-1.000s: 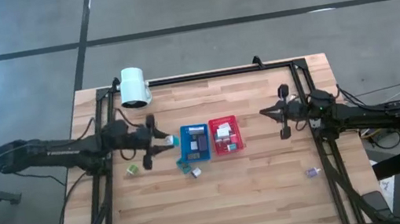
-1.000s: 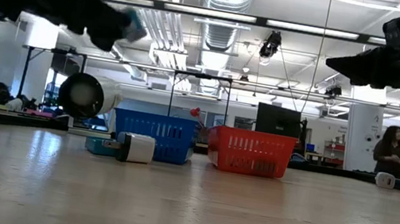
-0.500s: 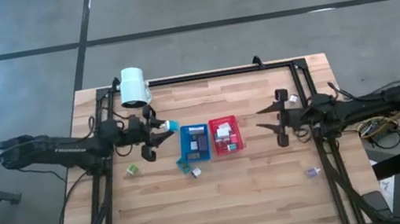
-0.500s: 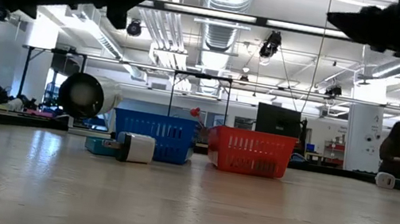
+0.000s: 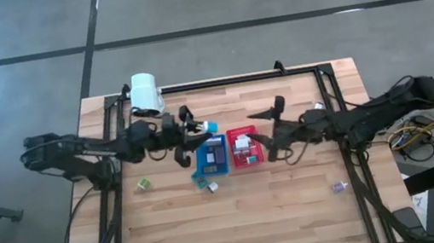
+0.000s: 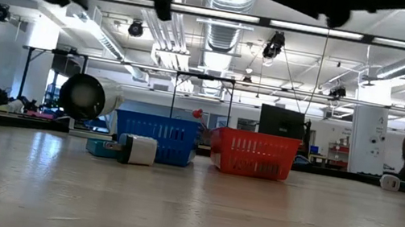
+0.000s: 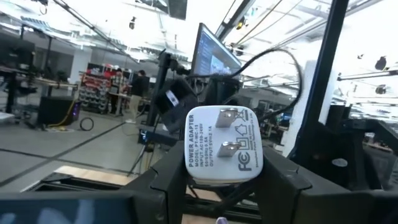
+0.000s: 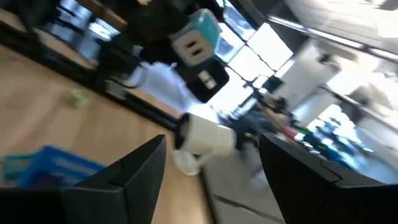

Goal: Pick & Place Office items
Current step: Put the light blue adaptor charger into the red bin

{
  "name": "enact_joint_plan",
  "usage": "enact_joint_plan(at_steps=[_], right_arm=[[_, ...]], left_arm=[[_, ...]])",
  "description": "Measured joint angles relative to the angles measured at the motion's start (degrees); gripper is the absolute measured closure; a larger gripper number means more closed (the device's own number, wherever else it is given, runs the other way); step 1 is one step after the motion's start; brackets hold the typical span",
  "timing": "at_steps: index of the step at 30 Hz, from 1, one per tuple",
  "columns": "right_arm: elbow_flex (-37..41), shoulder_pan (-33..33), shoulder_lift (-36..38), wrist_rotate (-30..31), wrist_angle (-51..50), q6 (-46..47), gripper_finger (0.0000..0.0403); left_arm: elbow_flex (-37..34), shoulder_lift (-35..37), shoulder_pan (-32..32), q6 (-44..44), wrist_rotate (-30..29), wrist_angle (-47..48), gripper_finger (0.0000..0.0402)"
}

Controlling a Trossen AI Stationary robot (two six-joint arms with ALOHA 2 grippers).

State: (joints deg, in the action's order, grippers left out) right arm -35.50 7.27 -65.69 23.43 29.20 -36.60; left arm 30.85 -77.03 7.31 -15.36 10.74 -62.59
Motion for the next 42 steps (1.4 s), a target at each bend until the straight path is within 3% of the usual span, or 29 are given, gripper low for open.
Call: enact_joint_plan(at_steps=[6,12,20,42], right_arm=[[-6.09,0.02,-7.86,2.25,3.35,-4.89,0.0149],[-5.67,0.0,-11.21,5.39,7.6,-6.35,0.0149],[-4.56,1.43,-10.91,5.41,13.05,-8.83,0.0149],[-4.43,1.99,-11.78,8.14,14.58,-10.99,0.0159]], left_arm=[[7.76,-8.29,-0.22,-2.51,0.0,-0.01,0.0258],[10.84,-12.89,-0.4,-4.71,0.15,-1.84,0.0258],[11.19,-16.31,-0.48,-7.37,-2.46,-7.3,0.0258],[14.9,-21.56,-1.86,-9.91,-2.4,-7.14,0.0258]])
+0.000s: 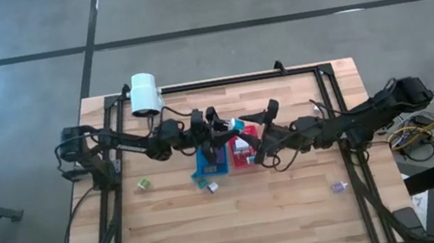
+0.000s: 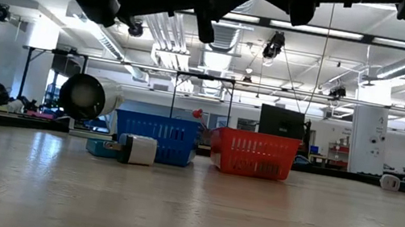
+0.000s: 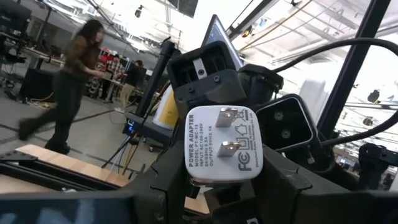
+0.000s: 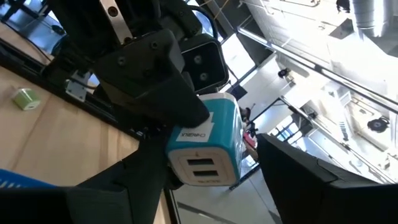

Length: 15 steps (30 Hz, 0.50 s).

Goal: Pick & Place Office items
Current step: Put the light blue adaptor charger into the red bin

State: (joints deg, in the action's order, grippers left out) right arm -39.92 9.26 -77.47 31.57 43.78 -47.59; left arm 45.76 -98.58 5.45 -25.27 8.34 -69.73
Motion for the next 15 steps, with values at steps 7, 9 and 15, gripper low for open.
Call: enact_joint_plan(at_steps=[7,9,15], right_arm=[[0.07,0.02,-0.39,-0.04,-0.35,-0.12,0.0227],[0.07,0.02,-0.79,0.01,-0.1,-0.96,0.0248],[0.07,0.59,-1.22,0.69,-0.04,-2.73,0.0256]], left_arm=[[0.02,0.13,0.04,0.3,0.16,1.15,0.0258],[0.02,0.17,0.07,0.24,0.13,1.2,0.0258],[-0.09,0.17,0.07,0.79,0.52,1.84,0.0258]])
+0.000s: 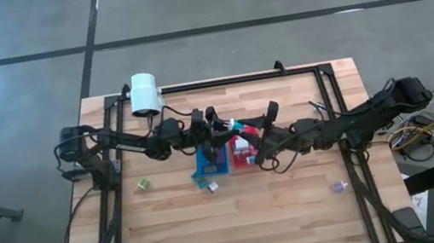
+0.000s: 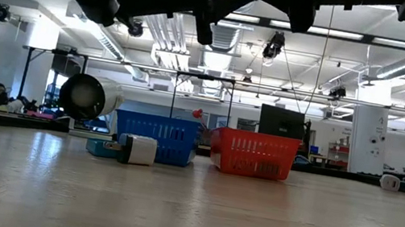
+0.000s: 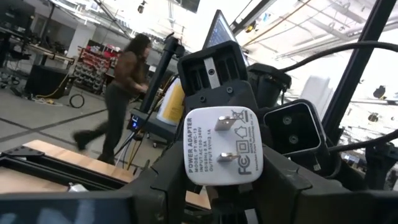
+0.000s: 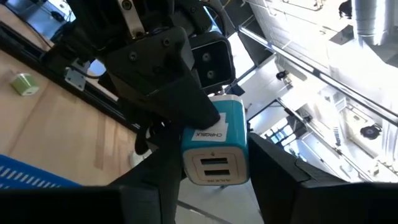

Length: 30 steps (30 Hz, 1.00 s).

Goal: Pick & Place Office items
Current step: Put the light blue adaptor charger into the red bin

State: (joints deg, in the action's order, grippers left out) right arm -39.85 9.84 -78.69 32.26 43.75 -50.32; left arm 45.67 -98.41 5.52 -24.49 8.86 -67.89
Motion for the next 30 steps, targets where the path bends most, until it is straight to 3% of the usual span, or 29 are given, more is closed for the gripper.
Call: enact_joint_plan(at_steps=[3,6,10,15,18,23,30], right_arm=[[0.33,0.81,0.61,0.75,-0.51,-0.04,0.0256],[1.1,2.0,1.41,1.31,-0.42,-0.1,0.026],[2.16,2.67,3.52,1.83,-0.18,-0.47,0.0263],[4.31,3.06,7.11,2.25,-0.42,1.9,0.0264],[5.53,3.13,9.92,2.43,-2.58,3.75,0.0264],[8.97,3.43,18.0,1.95,-6.44,9.6,0.0264],[15.67,1.91,33.26,-10.47,-11.88,21.49,0.0264]], left_arm=[[0.0,0.02,-0.02,1.34,0.36,0.68,0.0246],[-0.03,0.02,0.09,3.24,2.46,1.66,0.0191],[-0.04,0.83,1.11,6.09,10.09,2.82,0.0125],[-0.72,4.24,2.37,6.94,15.33,10.38,0.0099],[-2.86,8.0,3.73,10.43,19.95,14.16,0.0104],[-11.51,17.84,6.84,14.0,19.07,14.83,0.0135],[-23.35,35.37,9.16,17.21,16.27,13.9,0.0238]])
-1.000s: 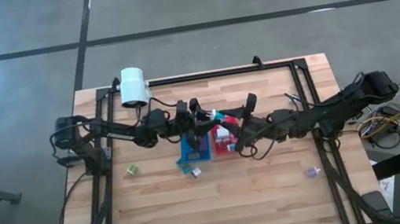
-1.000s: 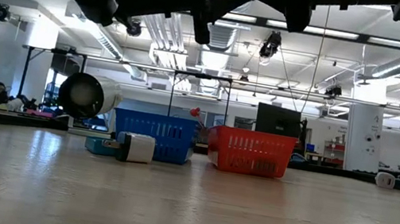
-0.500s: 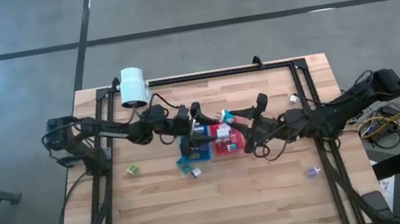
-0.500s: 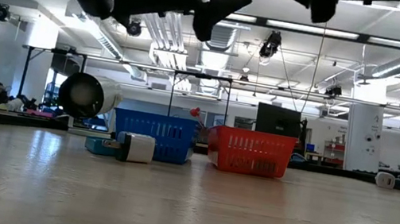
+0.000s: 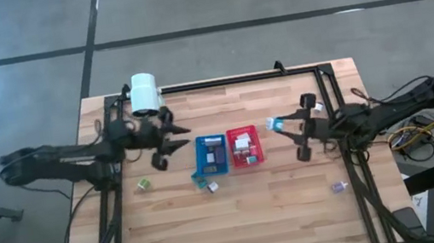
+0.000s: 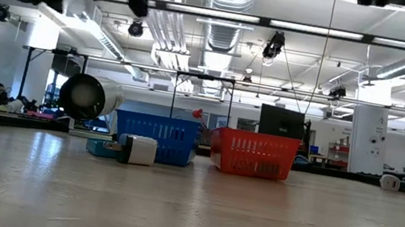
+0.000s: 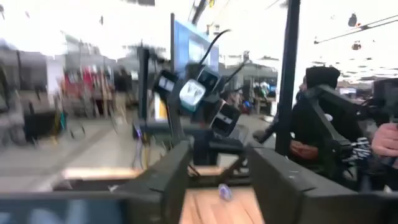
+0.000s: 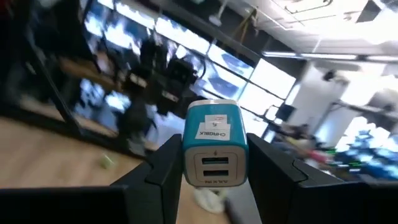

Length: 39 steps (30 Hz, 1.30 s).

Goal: Pick & Place Office items
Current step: Put the light blue adaptor charger into the red bin

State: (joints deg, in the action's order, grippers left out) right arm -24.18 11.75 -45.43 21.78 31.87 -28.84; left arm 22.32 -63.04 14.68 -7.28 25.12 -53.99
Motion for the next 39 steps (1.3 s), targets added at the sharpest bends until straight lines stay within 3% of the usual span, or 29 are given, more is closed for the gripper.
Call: enact_joint_plan(at_steps=[6,10,18,27,39], right_arm=[[4.31,-2.74,10.15,-11.85,-9.52,12.32,0.0265],[7.71,-3.34,14.78,-11.48,-9.83,14.03,0.0265],[12.78,-5.65,23.28,-11.56,-11.59,18.82,0.0266],[14.12,-10.21,27.11,-14.09,-18.16,22.63,0.0266],[14.78,-21.95,26.68,-29.1,-22.49,25.65,0.0266]], left_arm=[[-9.16,14.28,0.46,9.79,-1.79,3.9,0.0347],[-14.88,21.51,0.84,12.59,-5.44,5.27,0.0395],[-19.82,30.67,1.48,15.44,-7.33,6.22,0.039],[-19.23,33.11,1.81,19.07,-10.78,18.19,0.0391],[-19.23,33.13,1.88,23.81,-14.64,19.59,0.0397]])
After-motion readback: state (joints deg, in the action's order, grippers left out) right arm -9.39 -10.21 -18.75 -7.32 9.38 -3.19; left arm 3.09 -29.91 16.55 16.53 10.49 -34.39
